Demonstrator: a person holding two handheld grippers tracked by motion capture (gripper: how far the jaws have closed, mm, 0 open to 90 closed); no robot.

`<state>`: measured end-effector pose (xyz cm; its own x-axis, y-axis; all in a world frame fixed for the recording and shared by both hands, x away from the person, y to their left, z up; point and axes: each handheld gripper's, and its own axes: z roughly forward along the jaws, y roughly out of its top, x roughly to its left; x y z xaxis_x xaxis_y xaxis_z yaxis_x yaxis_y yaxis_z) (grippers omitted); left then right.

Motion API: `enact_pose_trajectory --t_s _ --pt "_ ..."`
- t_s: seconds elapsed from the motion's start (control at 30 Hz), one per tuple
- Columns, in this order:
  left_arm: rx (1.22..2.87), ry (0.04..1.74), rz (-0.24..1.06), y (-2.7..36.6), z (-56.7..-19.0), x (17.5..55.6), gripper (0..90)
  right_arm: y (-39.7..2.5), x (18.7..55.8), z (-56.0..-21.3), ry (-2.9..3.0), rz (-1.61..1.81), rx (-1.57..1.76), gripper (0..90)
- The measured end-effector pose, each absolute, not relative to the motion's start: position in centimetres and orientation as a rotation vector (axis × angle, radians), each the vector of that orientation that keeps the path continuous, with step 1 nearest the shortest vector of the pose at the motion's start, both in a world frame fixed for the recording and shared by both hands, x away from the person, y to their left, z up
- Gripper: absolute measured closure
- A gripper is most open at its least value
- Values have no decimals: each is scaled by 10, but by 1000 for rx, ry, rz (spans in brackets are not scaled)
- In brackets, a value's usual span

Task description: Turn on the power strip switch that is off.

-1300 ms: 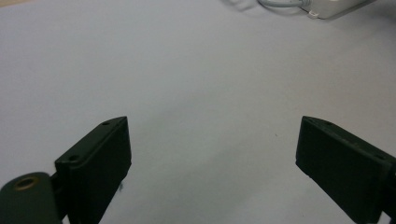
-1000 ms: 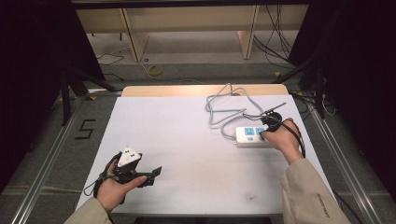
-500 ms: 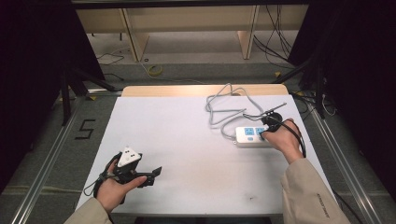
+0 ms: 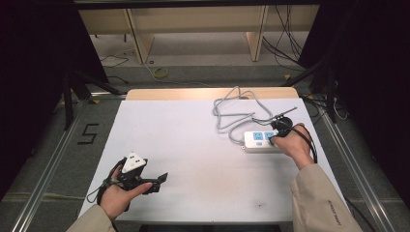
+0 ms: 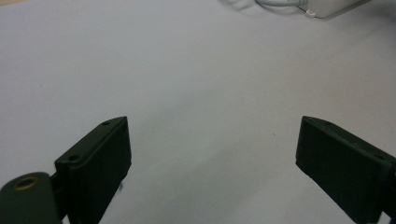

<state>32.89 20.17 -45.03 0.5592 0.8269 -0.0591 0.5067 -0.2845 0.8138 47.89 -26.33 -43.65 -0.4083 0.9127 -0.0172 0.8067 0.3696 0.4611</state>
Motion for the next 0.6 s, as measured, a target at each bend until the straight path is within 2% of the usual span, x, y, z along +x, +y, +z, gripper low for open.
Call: enact_pose_trajectory --t_s 0.6 --pt "1953 1075 484 202 -450 329 100 -262 478 -436 2364 562 1516 900"
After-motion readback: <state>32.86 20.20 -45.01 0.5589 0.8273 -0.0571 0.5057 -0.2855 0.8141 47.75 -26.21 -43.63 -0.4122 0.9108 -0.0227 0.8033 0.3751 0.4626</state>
